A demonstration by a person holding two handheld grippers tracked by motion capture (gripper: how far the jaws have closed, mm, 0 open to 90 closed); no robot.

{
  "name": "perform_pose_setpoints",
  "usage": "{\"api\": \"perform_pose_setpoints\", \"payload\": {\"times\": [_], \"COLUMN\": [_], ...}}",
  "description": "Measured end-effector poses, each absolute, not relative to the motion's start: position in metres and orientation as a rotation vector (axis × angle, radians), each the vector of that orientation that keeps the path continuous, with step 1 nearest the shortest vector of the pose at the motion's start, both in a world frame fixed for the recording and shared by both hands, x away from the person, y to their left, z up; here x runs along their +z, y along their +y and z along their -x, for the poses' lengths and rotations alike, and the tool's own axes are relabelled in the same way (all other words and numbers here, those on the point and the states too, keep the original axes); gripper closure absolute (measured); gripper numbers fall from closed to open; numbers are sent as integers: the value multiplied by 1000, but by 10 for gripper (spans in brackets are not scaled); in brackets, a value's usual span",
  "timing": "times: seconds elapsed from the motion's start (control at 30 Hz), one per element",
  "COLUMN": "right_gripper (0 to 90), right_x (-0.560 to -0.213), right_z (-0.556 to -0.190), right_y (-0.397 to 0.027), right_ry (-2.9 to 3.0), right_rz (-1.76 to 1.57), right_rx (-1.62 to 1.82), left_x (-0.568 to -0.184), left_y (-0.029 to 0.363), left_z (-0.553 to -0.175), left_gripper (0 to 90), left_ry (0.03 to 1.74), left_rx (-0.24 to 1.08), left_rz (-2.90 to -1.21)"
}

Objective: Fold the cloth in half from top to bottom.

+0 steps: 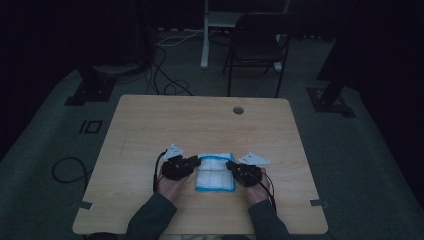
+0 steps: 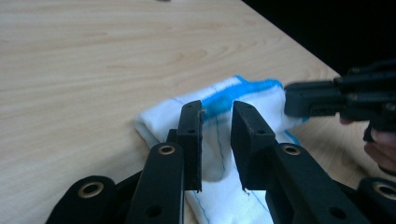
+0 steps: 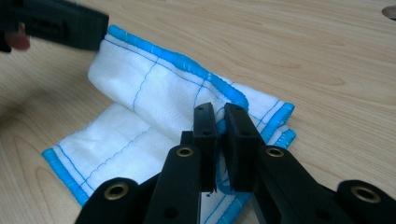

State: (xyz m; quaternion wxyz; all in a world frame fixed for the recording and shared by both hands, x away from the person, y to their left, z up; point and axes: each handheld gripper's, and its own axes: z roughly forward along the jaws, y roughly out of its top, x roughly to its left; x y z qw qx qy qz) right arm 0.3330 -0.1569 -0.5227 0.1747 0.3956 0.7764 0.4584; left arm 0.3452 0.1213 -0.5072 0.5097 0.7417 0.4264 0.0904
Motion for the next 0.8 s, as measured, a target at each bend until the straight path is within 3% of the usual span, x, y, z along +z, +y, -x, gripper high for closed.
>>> {"api": "perform_pose_setpoints", "payload": {"times": [0.43, 0.57, 0.6, 0.8], "right_gripper": [825, 769, 705, 626], "right_x": [-526, -526, -527, -530], "right_z": [-325, -324, -323, -321], "right_y": [-158, -160, -162, -171], "right_ry": [2222, 2223, 2223, 2217], "right_rz": [-1107, -1108, -1116, -1142], "right_rx": [1295, 1295, 1300, 1290], "left_x": [-509, -513, -515, -525], "left_y": [122, 116, 113, 104], "left_z": [-374, -378, -378, -364], "left_gripper": [743, 743, 742, 742], "left_ry": [1089, 1090, 1080, 1049], "left_rx": [214, 208, 204, 189], "left_rz": [-1800, -1826, -1846, -1892]}}
